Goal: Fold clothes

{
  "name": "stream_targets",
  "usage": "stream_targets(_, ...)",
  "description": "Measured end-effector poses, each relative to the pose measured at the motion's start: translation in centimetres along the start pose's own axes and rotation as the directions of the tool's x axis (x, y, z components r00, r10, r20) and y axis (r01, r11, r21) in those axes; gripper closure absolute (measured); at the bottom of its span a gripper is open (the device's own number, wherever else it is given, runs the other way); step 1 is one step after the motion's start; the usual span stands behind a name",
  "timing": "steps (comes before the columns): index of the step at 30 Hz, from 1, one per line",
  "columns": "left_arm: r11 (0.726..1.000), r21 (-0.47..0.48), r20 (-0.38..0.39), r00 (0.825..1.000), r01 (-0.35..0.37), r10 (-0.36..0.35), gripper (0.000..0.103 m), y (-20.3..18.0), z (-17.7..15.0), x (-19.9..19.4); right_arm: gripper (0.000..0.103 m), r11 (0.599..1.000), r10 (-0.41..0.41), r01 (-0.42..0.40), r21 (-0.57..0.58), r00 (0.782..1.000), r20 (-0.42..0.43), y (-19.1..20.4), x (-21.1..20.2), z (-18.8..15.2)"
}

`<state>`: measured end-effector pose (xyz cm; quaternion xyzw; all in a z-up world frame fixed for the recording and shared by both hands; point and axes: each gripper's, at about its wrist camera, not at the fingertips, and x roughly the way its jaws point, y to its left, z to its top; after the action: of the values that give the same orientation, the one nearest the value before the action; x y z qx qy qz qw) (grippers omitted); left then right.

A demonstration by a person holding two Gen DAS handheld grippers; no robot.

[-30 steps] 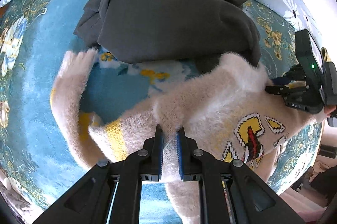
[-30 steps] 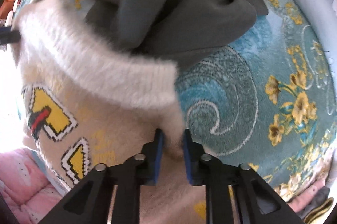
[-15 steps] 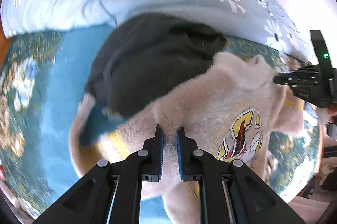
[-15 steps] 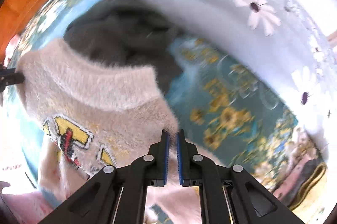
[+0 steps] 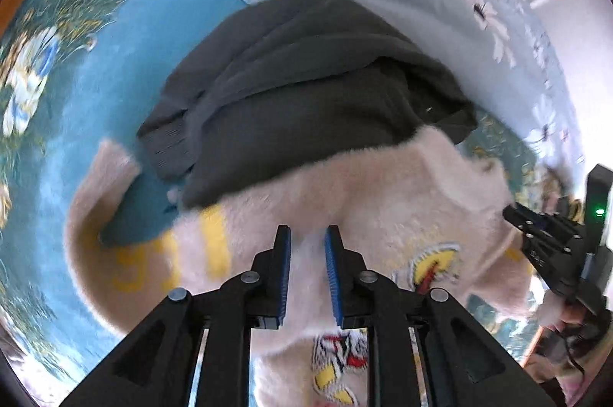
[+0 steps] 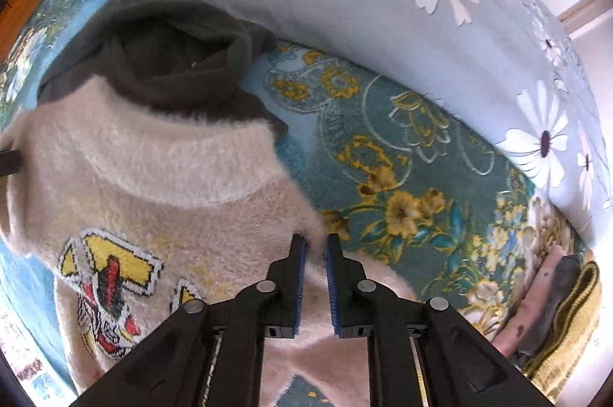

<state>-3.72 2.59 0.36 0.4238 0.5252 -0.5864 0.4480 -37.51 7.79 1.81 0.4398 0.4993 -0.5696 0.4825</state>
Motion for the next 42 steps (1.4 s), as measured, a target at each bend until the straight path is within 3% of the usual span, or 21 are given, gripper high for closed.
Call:
stream_targets(2,0.998,-0.045,0.043,0.999,-0.032,0.034,0.072,2.3,-0.6,-1.8,0.089,0.999,-0.023,0.022,0.028,1.000,0.022,-1.2,-0.6,-0.8)
stream_targets(4,0.987,-0.104,0.069,0.989,-0.123,0.131,0.066,5.0,-1.0,-2.7,0.088,0.996,-0.020,0.017,0.093,0.999,0.036,-2.3,-2.1,-2.1)
stream_targets(6,0.959,-0.134,0.057,0.964,-0.249,0.259,0.065,7.3,-1.4,-2.5,0.088,0.986,-0.015,0.011,0.165,1.000,0.023,-3.6,-3.1,-3.3)
stream_targets(8,0.918,-0.147,0.017,0.927,-0.368,0.374,0.065,9.8,-1.5,-1.6,0.087,0.970,0.005,-0.005,0.243,1.000,-0.002,-4.8,-3.9,-5.1)
stream_targets(9,0.908,-0.155,-0.002,0.919,-0.390,0.395,0.065,10.8,-1.5,-1.2,0.087,0.962,0.020,-0.016,0.274,1.000,-0.015,-5.3,-4.2,-5.9)
stream_targets(15,0.900,-0.202,-0.086,0.922,-0.387,0.377,0.060,13.7,-0.8,1.8,0.087,0.918,0.057,-0.010,0.397,0.992,-0.108,-5.6,-5.9,-11.4)
stream_targets(16,0.896,-0.228,-0.084,0.925,-0.380,0.371,0.064,14.0,-1.1,1.8,0.087,0.909,0.065,-0.007,0.417,0.990,-0.123,-5.7,-6.2,-12.3)
stream_targets(18,0.887,-0.293,-0.079,0.934,-0.357,0.350,0.092,14.8,-1.7,1.7,0.087,0.899,0.066,0.001,0.437,0.988,-0.139,-5.6,-7.0,-13.8)
stream_targets(21,0.856,-0.451,-0.041,0.964,-0.253,0.263,0.093,16.9,-3.2,0.1,0.087,0.900,0.048,0.018,0.435,0.989,-0.139,-5.1,-8.5,-15.1)
stream_targets(23,0.796,-0.596,0.028,0.988,-0.105,0.151,0.094,19.3,-5.1,-1.4,0.087,0.899,0.033,0.027,0.438,0.991,-0.130,-4.9,-9.6,-15.4)
stream_targets(24,0.743,-0.669,0.076,0.994,-0.009,0.081,0.094,20.6,-6.1,-2.2,0.087,0.898,0.031,0.026,0.440,0.992,-0.122,-4.8,-10.1,-15.5)
stream_targets(25,0.670,-0.736,0.139,0.990,0.098,0.008,0.094,22.0,-7.3,-2.9,0.087,0.896,0.029,0.021,0.443,0.994,-0.107,-4.6,-10.7,-15.5)
stream_targets(27,0.496,-0.814,0.284,0.952,0.301,-0.111,0.094,24.5,-9.7,-4.2,0.087,0.898,0.027,0.015,0.439,0.996,-0.090,-4.2,-11.2,-15.5)
stream_targets(28,0.433,-0.816,0.353,0.923,0.384,-0.154,0.094,25.1,-10.5,-4.9,0.087,0.900,0.029,0.011,0.435,0.996,-0.083,-3.8,-11.5,-15.5)
stream_targets(30,0.402,-0.771,0.446,0.869,0.494,-0.212,0.094,25.0,-10.6,-6.7,0.087,0.903,0.035,0.000,0.430,0.997,-0.074,-3.0,-11.9,-15.5)
stream_targets(31,0.411,-0.740,0.478,0.846,0.533,-0.237,0.094,24.5,-10.3,-7.6,0.087,0.902,0.041,-0.008,0.431,0.997,-0.067,-2.6,-12.0,-15.6)
stream_targets(33,0.467,-0.647,0.525,0.796,0.603,-0.301,0.094,22.3,-9.1,-9.7,0.087,0.899,0.056,-0.026,0.438,0.997,-0.055,-2.2,-12.2,-15.9)
stream_targets(35,0.574,-0.538,0.511,0.780,0.618,-0.361,0.094,18.2,-7.2,-11.4,0.087,0.893,0.068,-0.039,0.448,0.996,-0.049,-1.9,-12.2,-16.2)
stream_targets(38,0.715,-0.352,0.452,0.778,0.604,-0.436,0.094,11.3,-4.5,-13.4,0.087,0.874,0.084,-0.054,0.483,0.996,-0.041,-2.6,-11.8,-17.0)
stream_targets(40,0.785,-0.242,0.391,0.798,0.571,-0.460,0.094,6.5,-3.2,-13.4,0.087,0.852,0.098,-0.066,0.520,0.995,-0.034,-3.4,-11.4,-17.6)
stream_targets(42,0.835,-0.141,0.318,0.823,0.532,-0.471,0.094,1.7,-2.3,-12.8,0.087,0.822,0.117,-0.080,0.563,0.993,-0.030,-4.5,-10.7,-18.6)
